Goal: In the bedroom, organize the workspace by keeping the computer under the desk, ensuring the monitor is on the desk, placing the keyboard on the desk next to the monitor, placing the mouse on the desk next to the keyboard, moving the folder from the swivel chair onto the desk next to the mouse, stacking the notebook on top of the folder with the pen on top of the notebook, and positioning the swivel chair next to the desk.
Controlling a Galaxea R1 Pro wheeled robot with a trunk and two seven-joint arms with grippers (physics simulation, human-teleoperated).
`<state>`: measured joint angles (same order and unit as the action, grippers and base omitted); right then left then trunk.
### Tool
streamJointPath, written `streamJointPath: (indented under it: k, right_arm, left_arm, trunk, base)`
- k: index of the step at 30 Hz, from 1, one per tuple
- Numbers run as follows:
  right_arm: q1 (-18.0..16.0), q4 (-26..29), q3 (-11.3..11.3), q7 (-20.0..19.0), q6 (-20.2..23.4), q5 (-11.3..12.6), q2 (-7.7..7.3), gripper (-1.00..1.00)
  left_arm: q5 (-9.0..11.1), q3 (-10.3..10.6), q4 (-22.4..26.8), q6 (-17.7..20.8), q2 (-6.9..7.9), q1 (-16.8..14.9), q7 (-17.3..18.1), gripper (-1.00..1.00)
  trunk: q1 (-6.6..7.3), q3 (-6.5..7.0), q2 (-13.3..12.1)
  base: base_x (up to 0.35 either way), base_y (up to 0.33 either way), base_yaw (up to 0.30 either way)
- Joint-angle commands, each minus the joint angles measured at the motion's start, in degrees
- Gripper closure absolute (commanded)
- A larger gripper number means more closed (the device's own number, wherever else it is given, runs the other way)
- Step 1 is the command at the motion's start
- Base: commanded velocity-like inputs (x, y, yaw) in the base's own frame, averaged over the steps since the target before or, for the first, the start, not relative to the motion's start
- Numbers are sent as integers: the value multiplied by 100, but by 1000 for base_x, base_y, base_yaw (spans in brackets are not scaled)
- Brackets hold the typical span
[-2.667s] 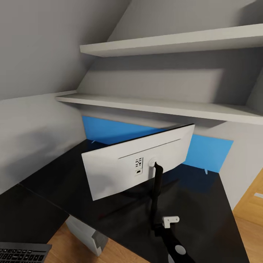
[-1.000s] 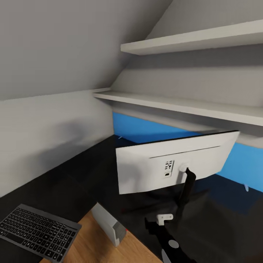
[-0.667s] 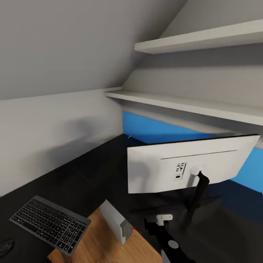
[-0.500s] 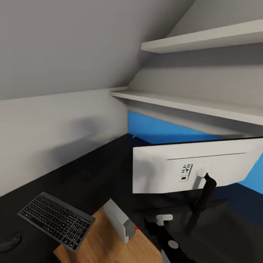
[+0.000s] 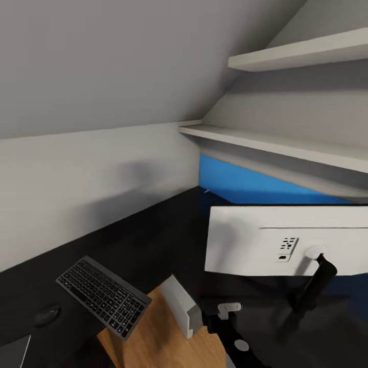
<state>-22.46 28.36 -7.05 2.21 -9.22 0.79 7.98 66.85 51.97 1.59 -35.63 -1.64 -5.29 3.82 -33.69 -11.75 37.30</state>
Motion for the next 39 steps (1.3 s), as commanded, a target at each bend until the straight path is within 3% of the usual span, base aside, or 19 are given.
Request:
streamJointPath:
  k: [1,20,39]
  right_arm:
    - [-4,-12,-23,24,-17,-22,-1,-100]
    - [-4,-167,-158,130,-18,-87,7,-100]
    - [-4,-265,-217,132,-19,-88,2,-100]
  left_arm:
    - [61,23,-9,-14,-3,-3,40,-100]
    - [59,24,-9,-14,-3,-2,40,-100]
    - [61,24,-9,-14,-3,-3,40,-100]
  trunk:
    - [-1,-11,7]
    - [-1,-60,7]
    - [-1,-108,7]
  base:
    - [0,0,266]
    - [-24,0,266]
    - [-284,-37,266]
